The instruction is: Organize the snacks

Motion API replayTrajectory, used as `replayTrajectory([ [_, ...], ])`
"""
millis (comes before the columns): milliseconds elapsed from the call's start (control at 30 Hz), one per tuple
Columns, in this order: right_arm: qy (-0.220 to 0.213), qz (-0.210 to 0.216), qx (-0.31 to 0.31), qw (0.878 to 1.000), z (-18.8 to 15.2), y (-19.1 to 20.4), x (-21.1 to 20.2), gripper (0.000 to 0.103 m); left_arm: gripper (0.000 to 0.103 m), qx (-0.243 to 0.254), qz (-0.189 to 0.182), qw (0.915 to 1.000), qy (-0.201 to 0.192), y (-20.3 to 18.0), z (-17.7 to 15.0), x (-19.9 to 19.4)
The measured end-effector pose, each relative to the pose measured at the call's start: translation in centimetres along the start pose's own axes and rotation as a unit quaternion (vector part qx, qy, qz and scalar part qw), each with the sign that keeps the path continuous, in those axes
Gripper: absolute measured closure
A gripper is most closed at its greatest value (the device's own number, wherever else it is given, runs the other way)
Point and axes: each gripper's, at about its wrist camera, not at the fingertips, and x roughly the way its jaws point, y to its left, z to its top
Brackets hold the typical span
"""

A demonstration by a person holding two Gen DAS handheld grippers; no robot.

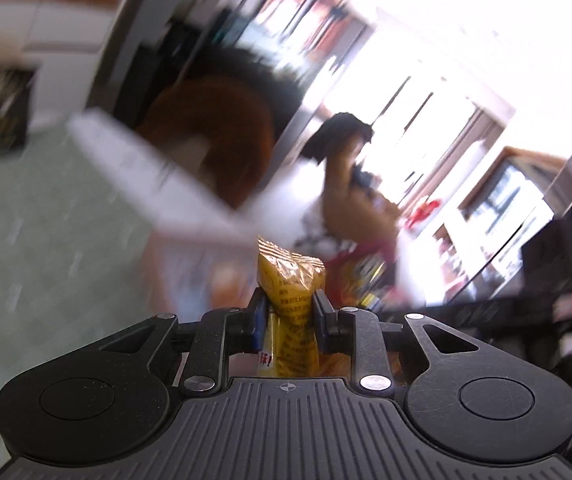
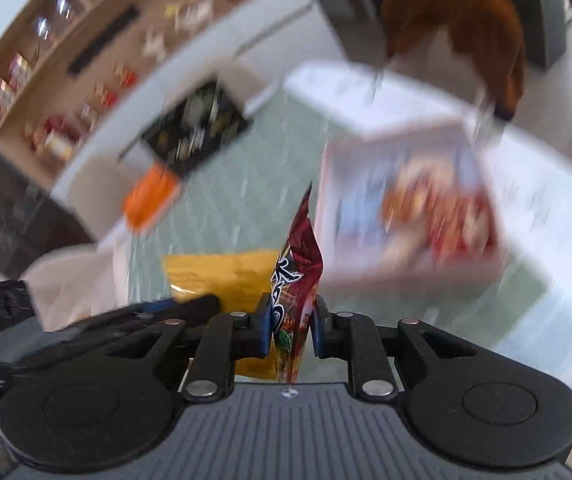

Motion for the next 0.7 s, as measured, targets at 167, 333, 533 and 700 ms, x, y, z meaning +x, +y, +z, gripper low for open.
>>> replayTrajectory([
  [167, -0.022, -0.018, 0.003, 1.0, 7.2, -3.6, 3.0, 0.045, 0.071, -0.061, 0.027, 0.9963, 0.054, 4.9, 3.6, 10.0],
  [333, -0.028, -0.119, 0.034, 0.992, 7.0, -9.2, 6.2, 0.041, 0.071, -0.026, 0.101, 0.9923, 0.067, 6.6, -0.7, 12.0],
  [533, -0.056, -0.205, -0.085, 0.973, -0.3, -7.7, 6.2, 0.039, 0.071, -0.002, 0.12, 0.9914, 0.053, 4.7, -6.7, 8.4],
  [700, -0.025, -0.202, -0.073, 0.976, -4.7, -5.9, 8.4, 0.036, 0.071, 0.01, 0.159, 0.9844, 0.076, 4.6, -12.3, 6.0],
])
